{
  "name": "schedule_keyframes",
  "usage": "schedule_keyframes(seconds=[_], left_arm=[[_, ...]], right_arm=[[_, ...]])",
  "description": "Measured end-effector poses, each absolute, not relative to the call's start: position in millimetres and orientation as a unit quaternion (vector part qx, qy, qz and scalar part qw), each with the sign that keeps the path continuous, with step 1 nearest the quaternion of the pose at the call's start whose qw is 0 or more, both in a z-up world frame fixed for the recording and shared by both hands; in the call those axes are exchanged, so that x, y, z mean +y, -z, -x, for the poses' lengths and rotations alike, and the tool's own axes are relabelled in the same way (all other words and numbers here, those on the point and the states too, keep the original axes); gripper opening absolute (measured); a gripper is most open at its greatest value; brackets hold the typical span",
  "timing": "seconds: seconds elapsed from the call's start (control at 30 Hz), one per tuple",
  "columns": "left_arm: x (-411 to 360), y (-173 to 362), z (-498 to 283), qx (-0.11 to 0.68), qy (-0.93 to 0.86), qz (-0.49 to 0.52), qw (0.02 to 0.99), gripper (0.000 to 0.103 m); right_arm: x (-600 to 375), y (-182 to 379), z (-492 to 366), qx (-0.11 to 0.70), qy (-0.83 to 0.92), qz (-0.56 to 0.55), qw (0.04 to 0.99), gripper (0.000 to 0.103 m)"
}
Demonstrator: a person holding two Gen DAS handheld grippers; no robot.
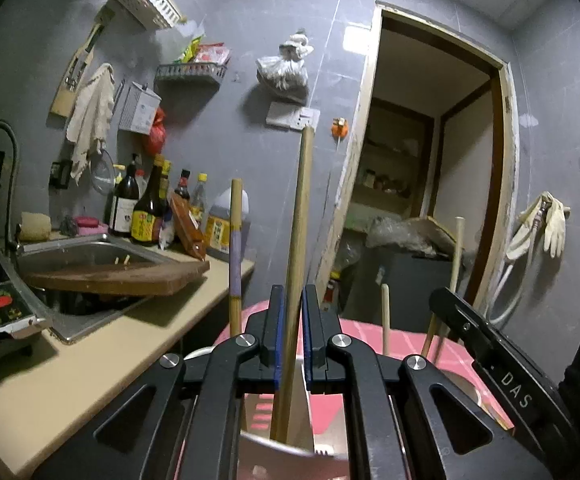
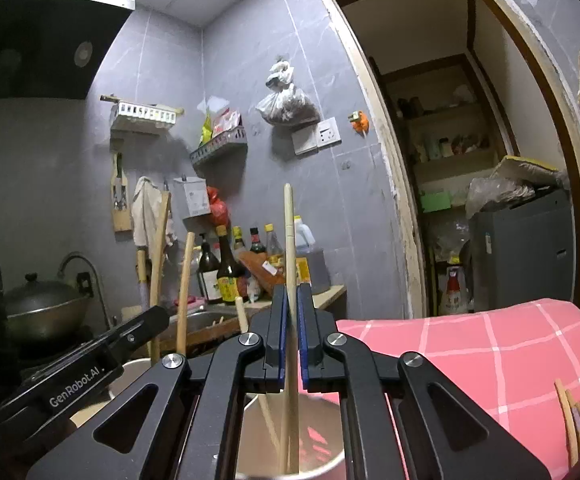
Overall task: Organize utensils
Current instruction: 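Lower the chopsticks into the caddy and open both tools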
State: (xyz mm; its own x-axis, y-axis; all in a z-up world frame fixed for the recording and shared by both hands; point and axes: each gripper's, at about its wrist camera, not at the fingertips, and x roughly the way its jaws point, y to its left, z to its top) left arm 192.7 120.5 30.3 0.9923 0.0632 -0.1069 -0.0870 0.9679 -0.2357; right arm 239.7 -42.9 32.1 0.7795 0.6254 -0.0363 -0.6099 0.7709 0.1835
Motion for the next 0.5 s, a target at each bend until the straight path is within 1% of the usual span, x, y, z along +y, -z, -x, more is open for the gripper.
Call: schedule_keyframes(seconds=[0.17,0.33,0.43,0.47,0.5], left_arm=[[120.7,-28.3,-187.7,0.064,-0.024,0.125,0.99,0.006],[122.0,-32.0,-179.1,0.063,-0.02,0.128,0.99,0.008],[123.1,-33.5,-177.3,0.068,-0.016,0.13,0.989,0.009],[123.9,-34.1,-176.1,0.071,-0.016,0.133,0.988,0.011],[124.6,-34.9,-175.3,0.073,-0.014,0.136,0.988,0.013]], right_arm=[[-46.3,-31.1,-235.7,0.065,-0.33,-0.075,0.939,0.004],[-49.4,-29.1,-233.4,0.076,-0.325,-0.068,0.94,0.005],[-51.8,-32.8,-231.8,0.075,-0.325,-0.068,0.94,0.009],[-52.1,-33.7,-230.8,0.075,-0.325,-0.067,0.94,0.012],[-52.8,-35.3,-230.1,0.074,-0.325,-0.067,0.94,0.017]])
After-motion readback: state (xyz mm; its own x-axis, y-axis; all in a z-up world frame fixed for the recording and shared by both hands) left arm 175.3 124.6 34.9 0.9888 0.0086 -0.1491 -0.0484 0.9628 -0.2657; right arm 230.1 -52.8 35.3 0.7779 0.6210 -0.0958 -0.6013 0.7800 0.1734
